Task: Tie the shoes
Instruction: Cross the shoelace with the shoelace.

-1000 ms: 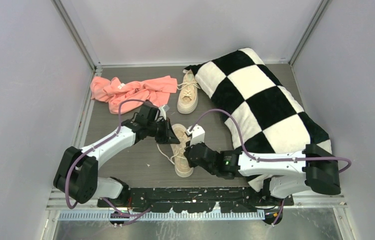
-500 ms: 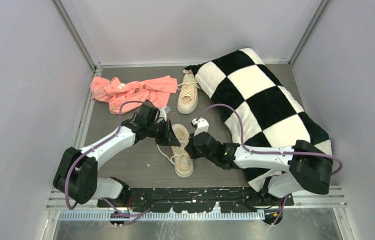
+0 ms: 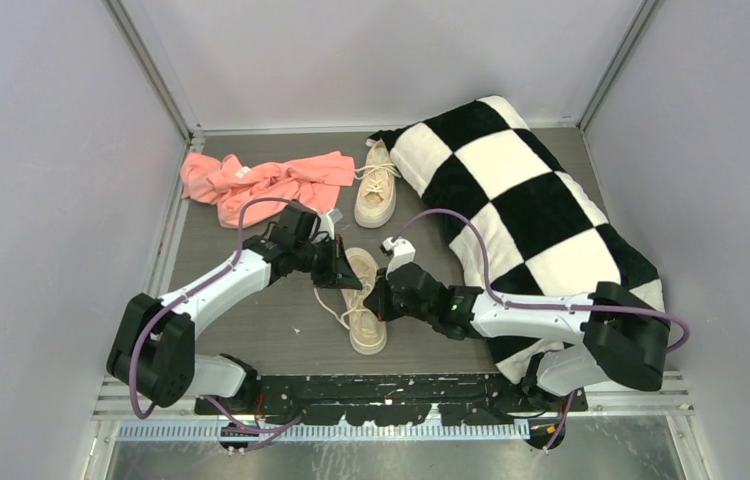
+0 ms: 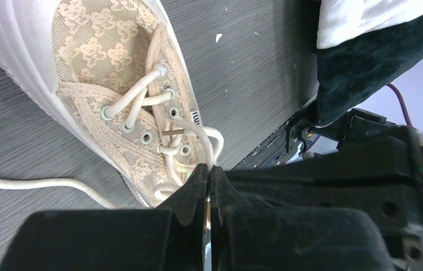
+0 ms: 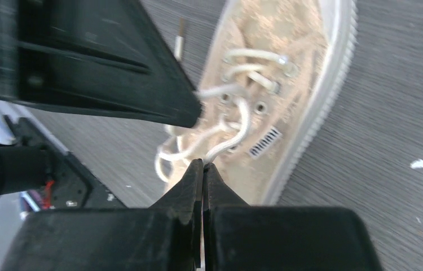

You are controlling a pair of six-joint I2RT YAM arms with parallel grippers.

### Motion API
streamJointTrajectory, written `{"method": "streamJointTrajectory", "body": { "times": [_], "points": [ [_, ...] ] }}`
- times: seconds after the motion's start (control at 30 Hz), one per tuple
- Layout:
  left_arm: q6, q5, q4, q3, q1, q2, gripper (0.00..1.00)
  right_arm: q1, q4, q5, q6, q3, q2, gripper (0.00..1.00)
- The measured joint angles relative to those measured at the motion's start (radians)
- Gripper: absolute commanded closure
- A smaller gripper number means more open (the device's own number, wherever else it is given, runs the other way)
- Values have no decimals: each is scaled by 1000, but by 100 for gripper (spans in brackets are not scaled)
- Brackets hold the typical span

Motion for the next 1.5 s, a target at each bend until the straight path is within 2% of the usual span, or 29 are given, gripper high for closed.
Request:
{"method": "streamJointTrajectory", "body": {
  "times": [0.3,0.77,0.87,1.07,1.13,1.23,1.5],
  "points": [
    [0,-7,-5,0,0,-3,99,0,29,-32,-1,40,-93,99],
    [0,-7,-5,0,0,-4,99,0,33,-46,-4,6,39,99],
    [0,-7,-6,0,0,-6,89,0,32,-50,-8,6,39,99],
    [-2,-21,-29,1,0,-11,52,0,27,-54,-19,6,57,99],
    [-2,-25,-37,2,0,-11,47,0,24,-54,-27,7,71,99],
    [-3,-37,-47,2,0,-11,47,0,21,-53,-33,7,74,99],
    [-7,-106,-72,2,0,-11,68,0,14,-42,-37,9,72,99]
  ]
}}
